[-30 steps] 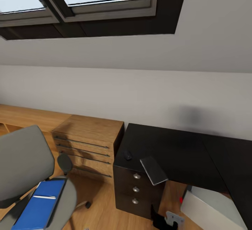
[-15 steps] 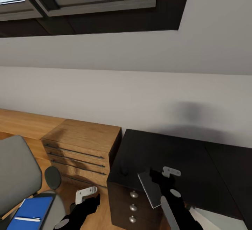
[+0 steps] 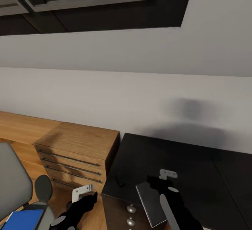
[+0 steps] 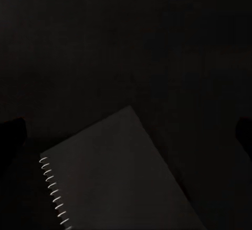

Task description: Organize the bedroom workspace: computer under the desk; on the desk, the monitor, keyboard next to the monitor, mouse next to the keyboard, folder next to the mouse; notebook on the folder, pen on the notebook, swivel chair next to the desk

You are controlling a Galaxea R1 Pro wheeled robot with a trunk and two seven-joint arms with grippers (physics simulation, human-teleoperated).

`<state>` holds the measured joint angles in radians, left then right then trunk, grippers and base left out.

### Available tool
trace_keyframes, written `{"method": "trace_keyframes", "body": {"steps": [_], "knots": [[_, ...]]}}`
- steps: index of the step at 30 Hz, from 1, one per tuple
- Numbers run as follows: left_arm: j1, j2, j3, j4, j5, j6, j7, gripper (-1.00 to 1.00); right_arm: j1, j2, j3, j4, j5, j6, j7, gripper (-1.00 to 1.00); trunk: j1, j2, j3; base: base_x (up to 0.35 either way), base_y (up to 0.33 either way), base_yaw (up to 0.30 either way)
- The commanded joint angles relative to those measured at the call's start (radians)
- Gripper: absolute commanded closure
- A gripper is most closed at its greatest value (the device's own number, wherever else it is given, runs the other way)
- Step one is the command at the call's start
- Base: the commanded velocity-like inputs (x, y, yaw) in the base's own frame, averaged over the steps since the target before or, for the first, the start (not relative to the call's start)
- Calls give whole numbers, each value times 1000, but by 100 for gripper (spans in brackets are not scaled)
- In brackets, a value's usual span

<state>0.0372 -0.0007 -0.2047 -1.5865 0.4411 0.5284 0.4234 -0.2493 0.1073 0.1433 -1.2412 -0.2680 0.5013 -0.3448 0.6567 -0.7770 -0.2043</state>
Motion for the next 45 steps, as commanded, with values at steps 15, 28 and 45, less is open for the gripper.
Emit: {"method": "trace_keyframes", "body": {"steps": [15, 28, 45], "knots": [[0, 2, -1, -1, 8, 2, 10, -100, -1, -2, 45, 33, -6, 3, -8, -100, 0, -1, -1, 3, -1, 244], [0, 1, -1, -1, 9, 1, 11, -100, -1, -3, 90, 47, -2, 3, -8, -100, 0, -1, -1, 0, 0, 277], [0, 1, -1, -2, 10, 1, 10, -100, -1, -6, 94, 48, -1, 2, -7, -100, 0, -1, -1, 0, 0, 277]]}}
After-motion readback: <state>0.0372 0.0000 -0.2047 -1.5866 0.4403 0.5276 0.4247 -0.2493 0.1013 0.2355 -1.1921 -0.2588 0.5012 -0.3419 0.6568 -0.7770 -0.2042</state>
